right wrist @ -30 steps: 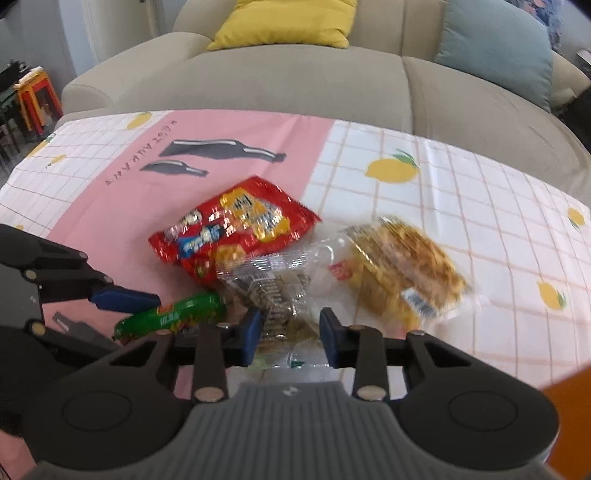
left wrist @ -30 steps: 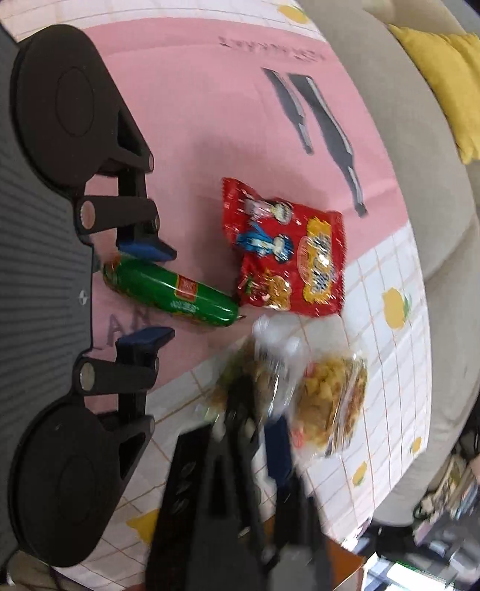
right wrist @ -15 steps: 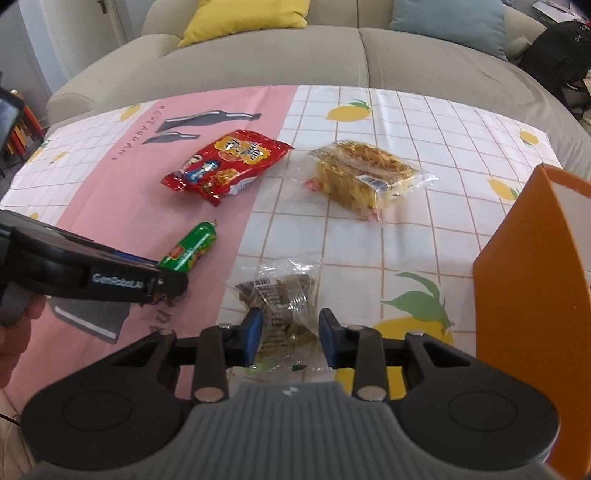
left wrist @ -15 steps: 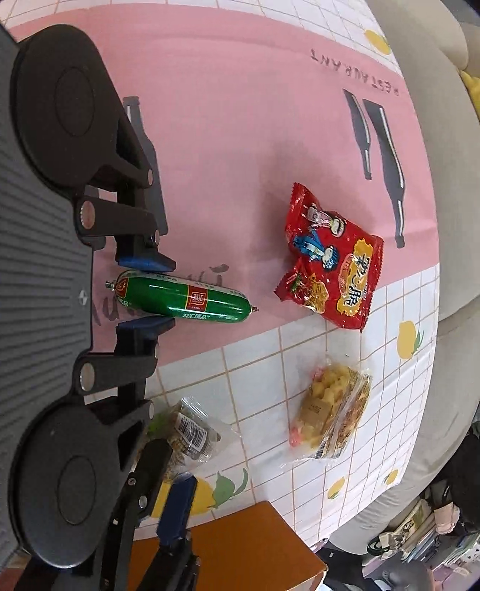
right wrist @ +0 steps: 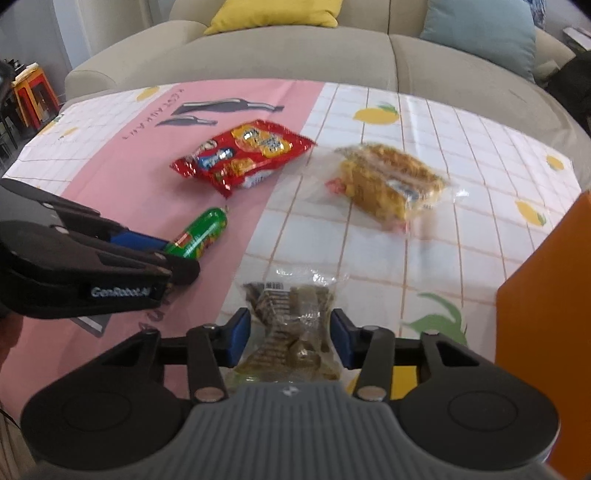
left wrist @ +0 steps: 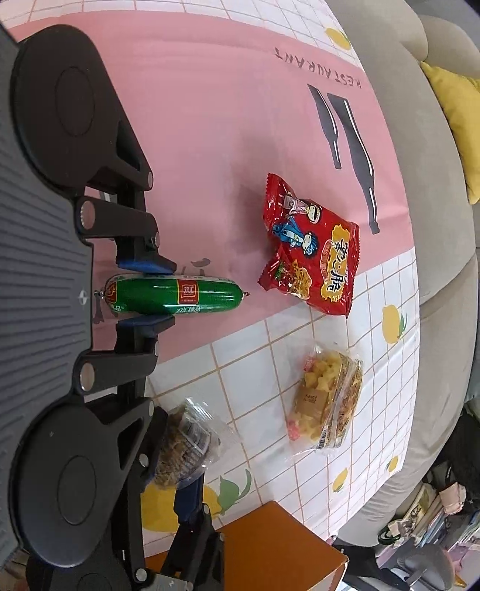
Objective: Organize snacks
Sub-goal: 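Grasp the green sausage with the left tool while the right tool grasps the clear nut bag, then lift both snacks and carry them over the orange box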
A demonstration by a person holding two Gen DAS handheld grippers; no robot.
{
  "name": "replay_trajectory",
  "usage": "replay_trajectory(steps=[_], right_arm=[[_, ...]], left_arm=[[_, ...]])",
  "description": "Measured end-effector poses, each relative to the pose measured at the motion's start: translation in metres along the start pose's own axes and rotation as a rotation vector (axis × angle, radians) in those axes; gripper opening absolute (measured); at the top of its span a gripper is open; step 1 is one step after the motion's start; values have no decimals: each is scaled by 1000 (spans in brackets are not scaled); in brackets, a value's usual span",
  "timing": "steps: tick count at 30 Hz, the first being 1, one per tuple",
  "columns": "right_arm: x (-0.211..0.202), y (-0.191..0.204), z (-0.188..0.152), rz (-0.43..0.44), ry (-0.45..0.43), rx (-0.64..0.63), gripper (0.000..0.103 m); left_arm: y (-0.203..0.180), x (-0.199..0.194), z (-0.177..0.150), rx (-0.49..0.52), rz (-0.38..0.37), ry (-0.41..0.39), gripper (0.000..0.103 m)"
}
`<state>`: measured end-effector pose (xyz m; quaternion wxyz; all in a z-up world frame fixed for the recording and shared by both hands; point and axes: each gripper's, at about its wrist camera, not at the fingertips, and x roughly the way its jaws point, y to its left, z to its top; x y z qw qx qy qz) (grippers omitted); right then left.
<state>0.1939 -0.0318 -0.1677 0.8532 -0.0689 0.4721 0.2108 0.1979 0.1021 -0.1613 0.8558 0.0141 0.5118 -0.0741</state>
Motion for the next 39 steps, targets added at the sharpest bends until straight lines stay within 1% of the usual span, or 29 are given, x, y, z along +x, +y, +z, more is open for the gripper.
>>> replay_trajectory(steps=[3, 6, 10, 16, 23, 27, 32, 39], right_arm=[[-2, 0, -5, -15, -13, 10, 36], [-5, -2, -6, -16, -17, 26, 32], [-12, -4, -5, -17, -20, 51, 31], [-34, -5, -9, -2, -44, 71, 31], [-78, -7, -14, 27, -95, 82, 30], [-105, -19, -17, 49, -102, 117, 30], [-137, -43, -19, 80, -88, 180, 30], [-186, -80, -24, 44, -108, 230, 30]], left_arm=[[2, -2, -5, -32, -7, -17, 25], [7, -7, -10, -84, -20, -27, 25], [10, -20, -17, -157, -40, -47, 25], [3, -47, -25, -227, -69, -65, 25], [-22, -87, -22, -226, -110, -99, 25], [-40, -107, -16, -217, -150, -105, 25], [-70, -127, -6, -164, -199, -111, 25], [-118, -141, 18, -77, -287, -102, 25]])
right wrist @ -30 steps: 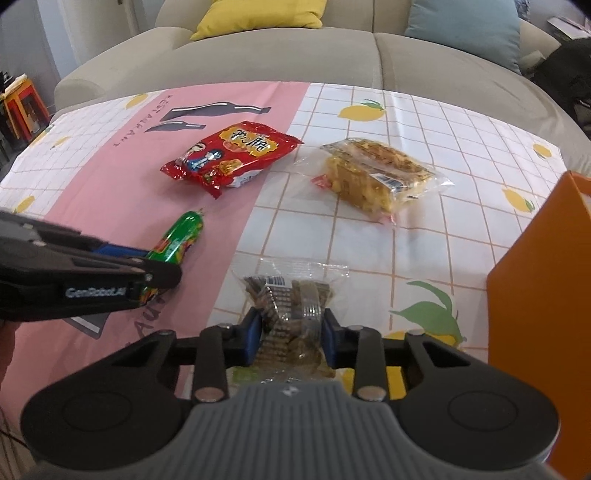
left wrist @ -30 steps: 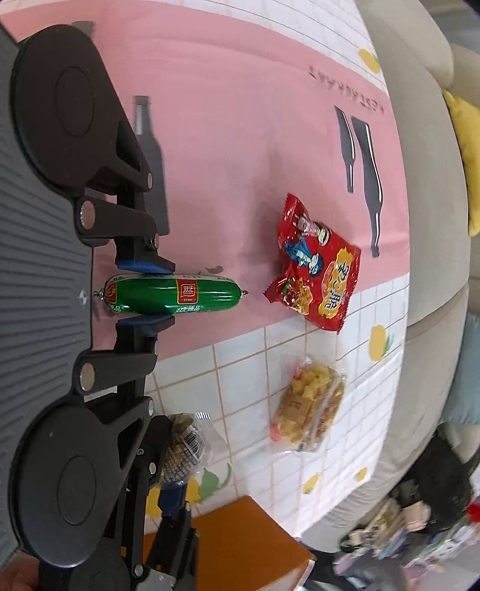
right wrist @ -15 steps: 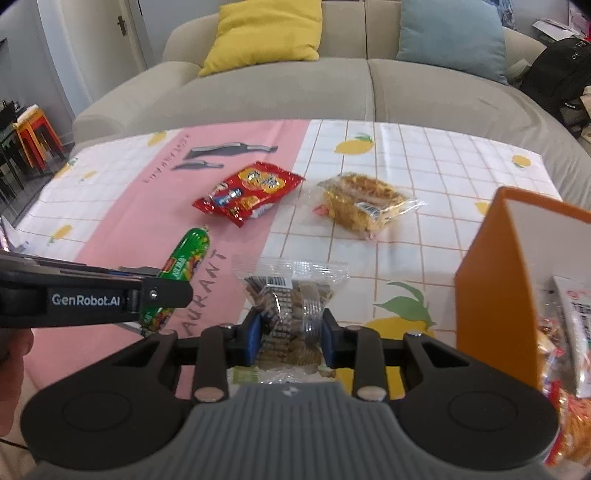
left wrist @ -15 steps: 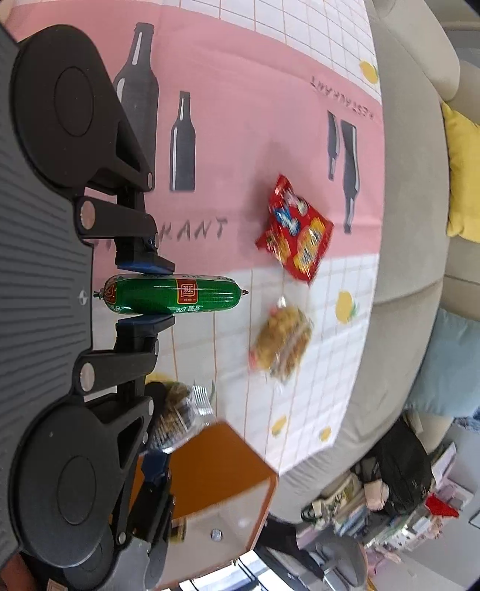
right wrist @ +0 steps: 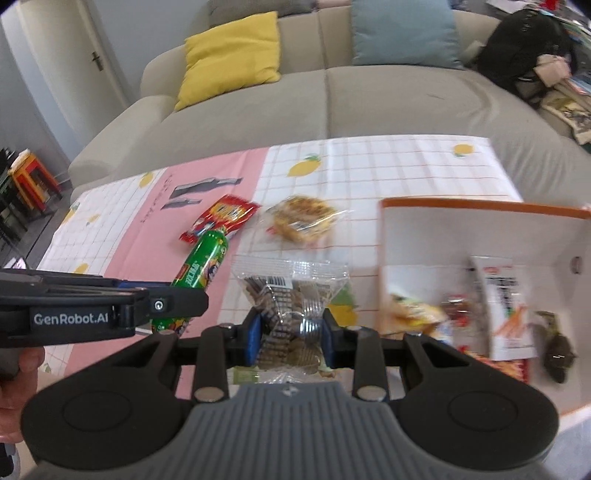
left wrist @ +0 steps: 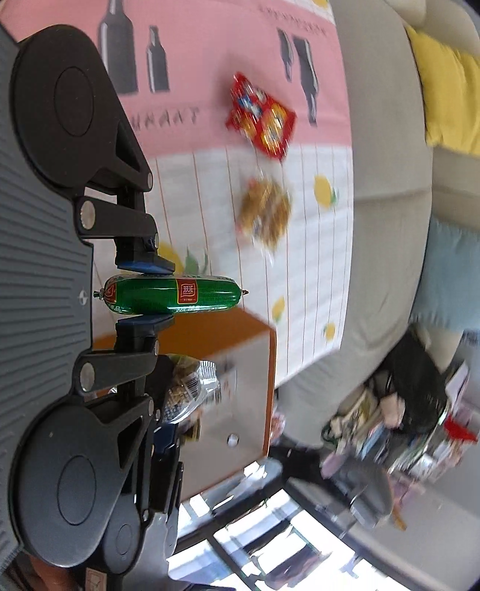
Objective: Organize snacks
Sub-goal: 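Lift both snacks and carry them over the orange box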
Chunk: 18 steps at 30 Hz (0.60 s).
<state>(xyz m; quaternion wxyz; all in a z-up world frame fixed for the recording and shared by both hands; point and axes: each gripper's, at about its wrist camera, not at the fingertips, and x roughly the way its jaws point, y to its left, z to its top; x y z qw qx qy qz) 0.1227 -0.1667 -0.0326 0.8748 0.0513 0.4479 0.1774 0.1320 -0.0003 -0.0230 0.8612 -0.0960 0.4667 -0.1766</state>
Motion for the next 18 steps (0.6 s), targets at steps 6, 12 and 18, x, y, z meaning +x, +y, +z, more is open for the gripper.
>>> replay_trajectory(steps=[6, 12, 18], right_arm=[[-34, -41, 5, -77, -7, 45, 30], [-59, -90, 14, -194, -3, 85, 31], [-65, -138, 18, -307, 54, 107, 31]], left_arm=[[-48, 11, 17, 87, -71, 21, 25], [-91, 30, 36, 165, -138, 45, 25], [-129, 67, 46, 218, -198, 108, 25]])
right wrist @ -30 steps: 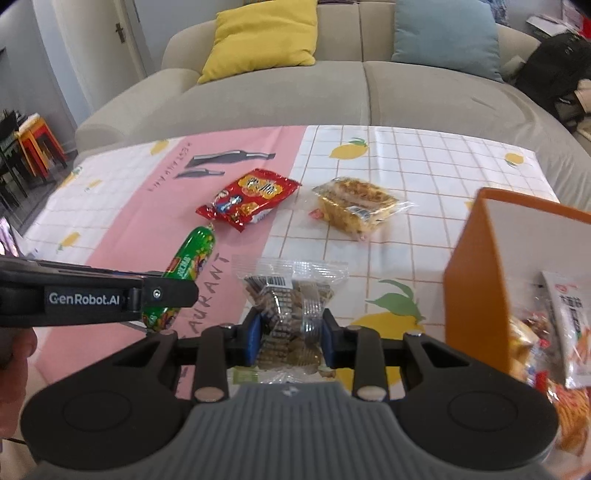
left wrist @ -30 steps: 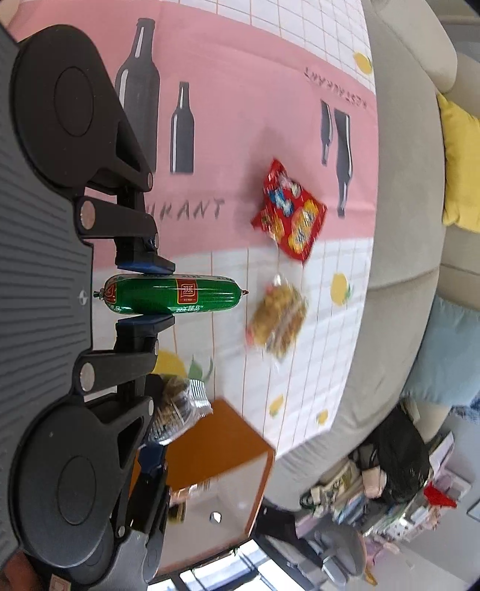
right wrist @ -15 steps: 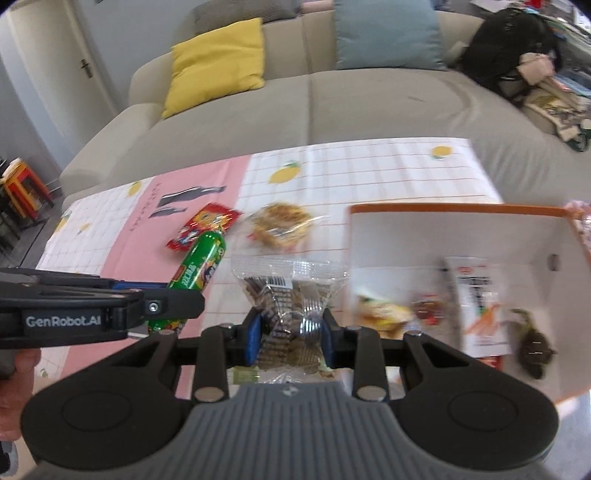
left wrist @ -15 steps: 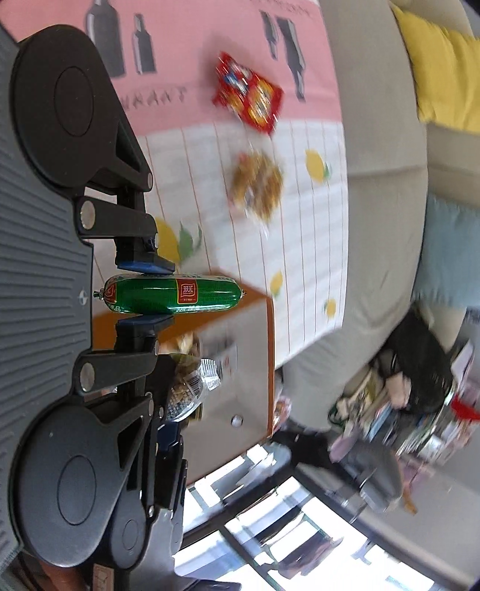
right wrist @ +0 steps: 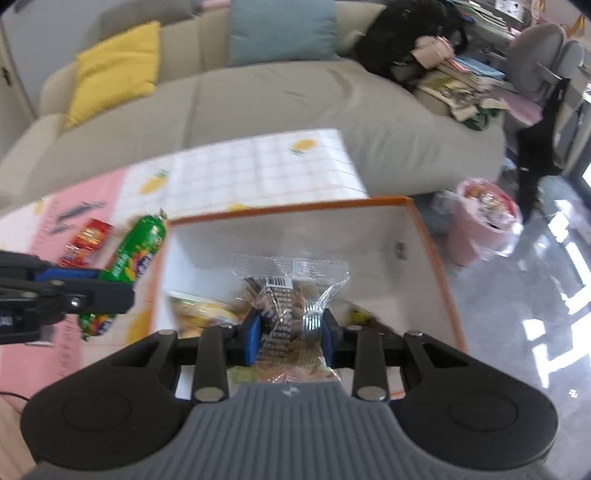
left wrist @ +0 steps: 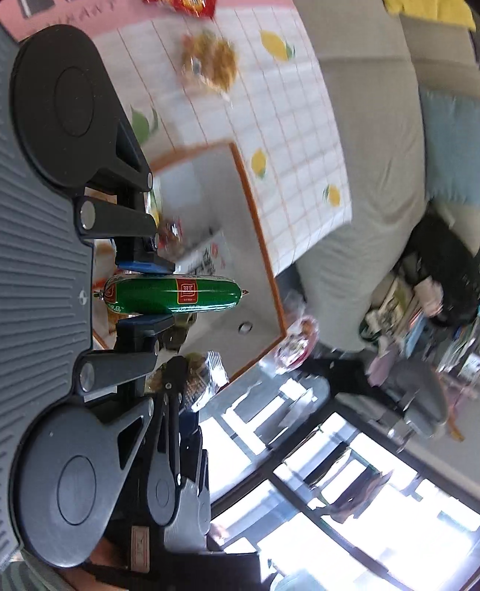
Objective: Organize snacks
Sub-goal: 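Lift both snacks and carry them over the orange box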
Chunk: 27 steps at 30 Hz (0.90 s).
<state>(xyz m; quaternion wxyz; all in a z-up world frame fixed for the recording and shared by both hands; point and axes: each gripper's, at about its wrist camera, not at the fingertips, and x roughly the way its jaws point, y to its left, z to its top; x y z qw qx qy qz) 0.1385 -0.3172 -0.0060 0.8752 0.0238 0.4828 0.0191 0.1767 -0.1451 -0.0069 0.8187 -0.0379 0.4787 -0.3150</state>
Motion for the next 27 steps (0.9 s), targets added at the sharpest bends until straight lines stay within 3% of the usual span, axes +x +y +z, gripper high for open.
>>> replay_trajectory(steps=[5, 14, 27], right_arm=[[29, -27, 2, -62, 99, -10, 31], [79, -44, 2, -108, 244, -162, 31], [129, -42, 1, -113, 382, -247, 31]], left_arm=[[-14, 45, 3, 8, -33, 78, 25], [-13, 106, -2, -6, -19, 217, 25], [7, 146, -14, -29, 71, 351, 25]])
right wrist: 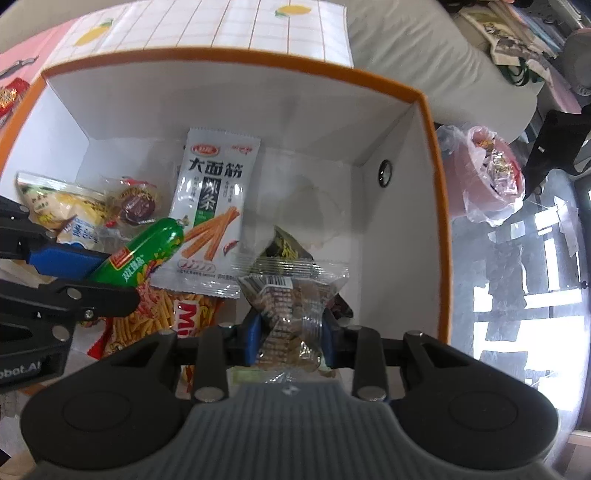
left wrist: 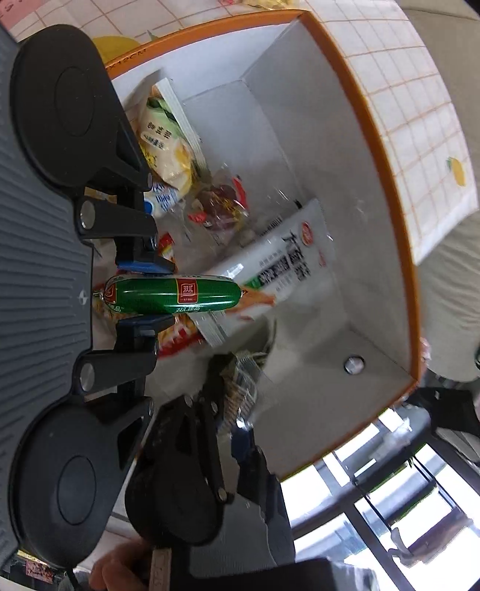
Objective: Organize snacks
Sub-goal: 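Lower both snacks into the box and open both tools, then withdraw both tools from the box toward the red chip bag and pastry bag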
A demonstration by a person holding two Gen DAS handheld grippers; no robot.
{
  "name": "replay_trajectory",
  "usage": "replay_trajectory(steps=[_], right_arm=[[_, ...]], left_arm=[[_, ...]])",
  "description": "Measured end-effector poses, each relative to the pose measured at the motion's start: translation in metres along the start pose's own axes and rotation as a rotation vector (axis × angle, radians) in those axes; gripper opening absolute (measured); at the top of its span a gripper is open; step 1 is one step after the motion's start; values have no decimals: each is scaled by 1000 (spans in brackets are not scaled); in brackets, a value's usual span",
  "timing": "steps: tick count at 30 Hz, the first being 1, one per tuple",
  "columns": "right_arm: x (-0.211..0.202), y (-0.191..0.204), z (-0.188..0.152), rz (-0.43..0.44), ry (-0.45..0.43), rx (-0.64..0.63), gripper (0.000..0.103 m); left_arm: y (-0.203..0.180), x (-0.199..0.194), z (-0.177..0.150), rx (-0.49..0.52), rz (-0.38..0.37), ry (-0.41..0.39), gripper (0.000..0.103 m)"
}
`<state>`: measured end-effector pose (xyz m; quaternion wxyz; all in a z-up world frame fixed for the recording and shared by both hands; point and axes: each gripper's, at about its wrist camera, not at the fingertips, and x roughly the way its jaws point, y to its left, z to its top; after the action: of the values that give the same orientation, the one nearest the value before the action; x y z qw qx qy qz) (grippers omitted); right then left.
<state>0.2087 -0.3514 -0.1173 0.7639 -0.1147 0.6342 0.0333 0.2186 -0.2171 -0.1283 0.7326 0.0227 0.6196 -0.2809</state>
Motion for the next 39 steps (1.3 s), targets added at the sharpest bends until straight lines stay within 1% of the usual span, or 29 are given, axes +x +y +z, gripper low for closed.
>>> replay_trajectory(steps=[3, 11, 13, 14, 15, 16, 17, 18, 20, 21, 23, 24, 26, 30, 34, 37, 39], right_arm=[[7, 1, 0, -3, 23, -6, 31], [10, -2, 6, -7, 49, -5, 32], [9, 0, 6, -9, 52, -8, 32], [9, 2, 6, -9, 51, -9, 32], [8, 3, 6, -9, 49, -12, 33], [8, 6, 6, -11, 47, -15, 36], [6, 7, 6, -13, 44, -16, 41], [4, 8, 6, -17, 41, -19, 46], [0, 9, 5, -16, 36, -19, 52], [-2, 9, 5, -16, 33, -19, 54], [-8, 11, 5, -26, 24, -23, 56], [-10, 13, 4, -33, 20, -22, 62], [-16, 13, 4, -45, 7, -15, 69], [-28, 14, 2, -54, -15, -8, 73], [-43, 12, -2, -80, -44, 1, 73], [-59, 11, -7, -86, -91, 41, 73], [-71, 14, -11, -87, -137, 83, 73]], left_arm=[[3, 6, -1, -10, 9, 30, 25], [-2, 11, 3, -8, 42, 67, 25], [0, 12, 4, -8, 43, 72, 28], [-1, 11, 4, -8, 44, 72, 32], [-1, 10, 4, -9, 47, 71, 38], [-1, 9, 4, -7, 53, 70, 41], [-2, 8, 4, -3, 59, 67, 46], [-3, 6, 3, 1, 63, 62, 49], [-3, 0, 2, 1, 66, 47, 52], [-3, -3, 1, -2, 62, 41, 53], [-2, -10, -1, -5, 55, 32, 55], [-3, -14, -1, -1, 56, 26, 56], [-3, -22, -2, 8, 62, 11, 57], [-3, -42, -6, 21, 72, -28, 58], [-1, -62, -11, 21, 90, -78, 58], [3, -83, -20, 8, 96, -131, 58], [7, -96, -26, -1, 102, -169, 58]])
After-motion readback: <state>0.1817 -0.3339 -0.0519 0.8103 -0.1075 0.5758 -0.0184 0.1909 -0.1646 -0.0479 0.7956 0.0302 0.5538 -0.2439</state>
